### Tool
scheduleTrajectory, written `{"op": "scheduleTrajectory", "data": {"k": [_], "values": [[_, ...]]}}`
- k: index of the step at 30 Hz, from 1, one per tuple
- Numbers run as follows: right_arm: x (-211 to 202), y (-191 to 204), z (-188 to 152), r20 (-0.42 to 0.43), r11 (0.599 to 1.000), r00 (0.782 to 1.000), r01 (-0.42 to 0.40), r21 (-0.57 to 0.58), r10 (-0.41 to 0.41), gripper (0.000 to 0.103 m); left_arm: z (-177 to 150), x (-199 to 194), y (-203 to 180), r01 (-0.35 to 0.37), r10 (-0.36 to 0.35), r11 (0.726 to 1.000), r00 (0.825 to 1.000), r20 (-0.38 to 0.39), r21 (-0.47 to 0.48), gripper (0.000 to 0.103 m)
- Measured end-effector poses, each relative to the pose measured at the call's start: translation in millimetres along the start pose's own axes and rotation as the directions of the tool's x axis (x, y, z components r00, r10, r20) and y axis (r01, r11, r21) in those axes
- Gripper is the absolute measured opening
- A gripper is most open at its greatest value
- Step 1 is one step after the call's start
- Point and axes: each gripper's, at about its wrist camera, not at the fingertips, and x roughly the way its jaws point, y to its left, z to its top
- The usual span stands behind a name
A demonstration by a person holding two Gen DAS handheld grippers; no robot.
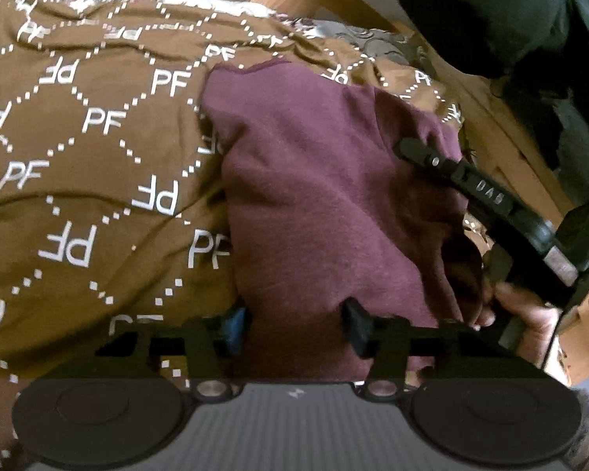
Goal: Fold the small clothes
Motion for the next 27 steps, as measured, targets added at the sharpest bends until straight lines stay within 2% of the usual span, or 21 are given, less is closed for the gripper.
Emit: {"op": "scheduleTrajectory", "data": {"k": [2, 6, 9, 12, 15, 18, 20, 22, 23, 25, 27], "values": [[-7.6, 11.7, 5.5, 0.022, 1.000, 1.000, -0.018, -0.014, 0.018, 0.025, -1.8, -9.3, -0.6, 0.004, -0.004, 1.000, 1.000, 0.021, 0.011, 0.042], [-18.6, 43.4, 20.7, 0.060, 0.997, 0.996, -0.056, -0.058, 0.059, 0.024, -2.8, -32.7, 1.3, -0.024, 0.022, 0.999, 0.996, 0.083, 0.032, 0.041], [-22.0, 75.1, 32.7, 0.087, 0.988, 0.990, -0.104, -0.113, 0.114, 0.024, -2.1, -59.9, 6.6, -0.058, 0.049, 0.997, 0.986, 0.159, 0.055, 0.041], [-16.4, 104.9, 44.1, 0.108, 0.975, 0.979, -0.156, -0.161, 0.174, 0.024, 1.5, -84.2, 18.8, -0.105, 0.090, 0.993, 0.969, 0.232, 0.053, 0.041], [6.6, 134.8, 55.1, 0.106, 0.960, 0.967, -0.208, -0.185, 0.230, 0.024, 9.5, -103.7, 40.3, -0.168, 0.156, 0.986, 0.946, 0.285, 0.018, 0.041], [42.3, 155.3, 59.3, 0.072, 0.955, 0.958, -0.268, -0.125, 0.278, 0.024, 19.2, -117.4, 68.6, -0.246, 0.247, 0.968, 0.916, 0.317, -0.044, 0.041], [68.3, 167.8, 58.6, 0.035, 0.953, 0.955, -0.289, -0.091, 0.293, 0.024, 23.2, -122.4, 84.7, -0.293, 0.298, 0.954, 0.895, 0.331, -0.066, 0.041], [92.4, 183.9, 54.9, -0.002, 0.953, 0.958, -0.286, -0.105, 0.287, 0.024, 25.7, -124.4, 99.7, -0.328, 0.337, 0.941, 0.881, 0.333, -0.083, 0.041], [105.2, 192.3, 51.9, -0.025, 0.951, 0.959, -0.283, -0.122, 0.282, 0.024, 27.4, -122.5, 108.0, -0.336, 0.349, 0.937, 0.879, 0.324, -0.098, 0.042], [125.0, 201.9, 45.8, -0.063, 0.951, 0.961, -0.277, -0.137, 0.271, 0.024, 28.6, -116.5, 119.3, -0.319, 0.345, 0.938, 0.890, 0.298, -0.135, 0.042], [138.9, 207.6, 39.2, -0.094, 0.954, 0.963, -0.263, -0.145, 0.251, 0.024, 27.7, -115.0, 124.3, -0.311, 0.343, 0.938, 0.893, 0.290, -0.152, 0.043]]}}
